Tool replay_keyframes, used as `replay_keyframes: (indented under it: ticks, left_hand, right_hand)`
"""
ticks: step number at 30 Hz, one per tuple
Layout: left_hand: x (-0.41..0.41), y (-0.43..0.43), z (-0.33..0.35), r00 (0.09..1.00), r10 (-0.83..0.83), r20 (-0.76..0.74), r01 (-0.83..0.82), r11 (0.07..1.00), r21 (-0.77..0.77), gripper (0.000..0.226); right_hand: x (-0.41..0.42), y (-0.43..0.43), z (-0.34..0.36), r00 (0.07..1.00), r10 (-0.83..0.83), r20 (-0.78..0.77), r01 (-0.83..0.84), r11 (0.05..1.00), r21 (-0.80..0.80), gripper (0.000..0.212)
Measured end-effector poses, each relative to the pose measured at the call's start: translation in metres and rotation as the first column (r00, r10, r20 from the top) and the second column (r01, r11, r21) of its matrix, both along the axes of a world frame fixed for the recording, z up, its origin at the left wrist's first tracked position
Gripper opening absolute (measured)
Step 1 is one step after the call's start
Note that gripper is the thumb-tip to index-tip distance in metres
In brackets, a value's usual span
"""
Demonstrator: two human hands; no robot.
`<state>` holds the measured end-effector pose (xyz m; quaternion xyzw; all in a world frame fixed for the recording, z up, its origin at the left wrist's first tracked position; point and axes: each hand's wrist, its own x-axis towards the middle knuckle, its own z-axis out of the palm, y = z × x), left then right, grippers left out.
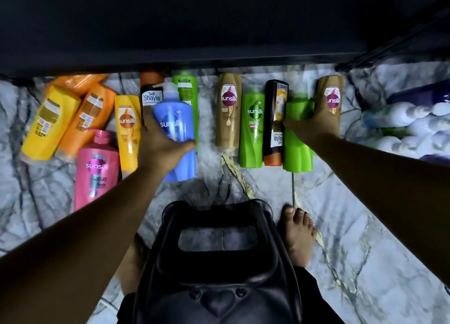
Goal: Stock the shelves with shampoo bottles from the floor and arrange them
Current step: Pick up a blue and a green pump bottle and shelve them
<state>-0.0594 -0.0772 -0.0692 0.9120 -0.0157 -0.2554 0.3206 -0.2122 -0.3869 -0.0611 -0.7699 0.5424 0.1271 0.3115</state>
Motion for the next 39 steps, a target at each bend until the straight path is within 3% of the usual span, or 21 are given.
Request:
replay_keyframes:
  ticks: [5, 8, 12, 16, 19, 23, 31, 35, 39]
  left_hand:
    - [-0.038, 0.002, 0.001, 0.998, -0.062, -0.019, 0.062, 0.998, -0.018, 0.119]
    - [-0.057, 0.006, 0.003, 0.995, -0.102, -0.013, 0.100, 0.989, -0.112, 0.109]
    - [-0.073, 0.009, 0.019, 0.983, -0.175, -0.045, 0.168, 0.976, -0.135, 0.101]
    - [-0.076, 0.016, 0.035, 0.974, -0.213, -0.071, 0.200, 0.968, -0.153, 0.108]
    - [-0.073, 0.019, 0.043, 0.966, -0.217, -0.139, 0.185, 0.959, -0.213, 0.111]
    - [-0.061, 0.032, 0.051, 0.952, -0.235, -0.197, 0.164, 0.933, -0.321, 0.110]
    - [-0.057, 0.053, 0.045, 0.944, -0.290, -0.159, 0.213, 0.901, -0.377, 0.100]
    - [-0.064, 0.070, 0.044, 0.927, -0.360, -0.106, 0.310, 0.894, -0.325, 0.088]
    - [-0.072, 0.080, 0.051, 0.900, -0.433, -0.054, 0.386, 0.846, -0.368, 0.082]
  right_hand:
    - [-0.020, 0.012, -0.002, 0.993, 0.006, 0.118, -0.007, 1.000, 0.007, 0.087]
    - [-0.032, 0.023, 0.008, 0.981, 0.020, 0.193, -0.031, 0.998, 0.056, 0.090]
    - [-0.046, 0.041, 0.030, 0.964, -0.030, 0.264, -0.029, 0.976, 0.215, 0.093]
    - [-0.058, 0.063, 0.057, 0.923, -0.072, 0.379, -0.048, 0.953, 0.298, 0.086]
    - [-0.062, 0.086, 0.071, 0.891, -0.038, 0.453, -0.092, 0.961, 0.260, 0.075]
    - [-0.054, 0.129, 0.079, 0.839, 0.135, 0.527, -0.217, 0.971, 0.097, 0.078]
    - [-0.048, 0.186, 0.064, 0.862, 0.192, 0.469, -0.248, 0.967, 0.060, 0.081]
    - [-0.059, 0.193, 0.063, 0.877, 0.268, 0.399, -0.315, 0.948, 0.056, 0.084]
    - [-0.055, 0.184, 0.072, 0.819, 0.422, 0.389, -0.503, 0.854, 0.133, 0.080]
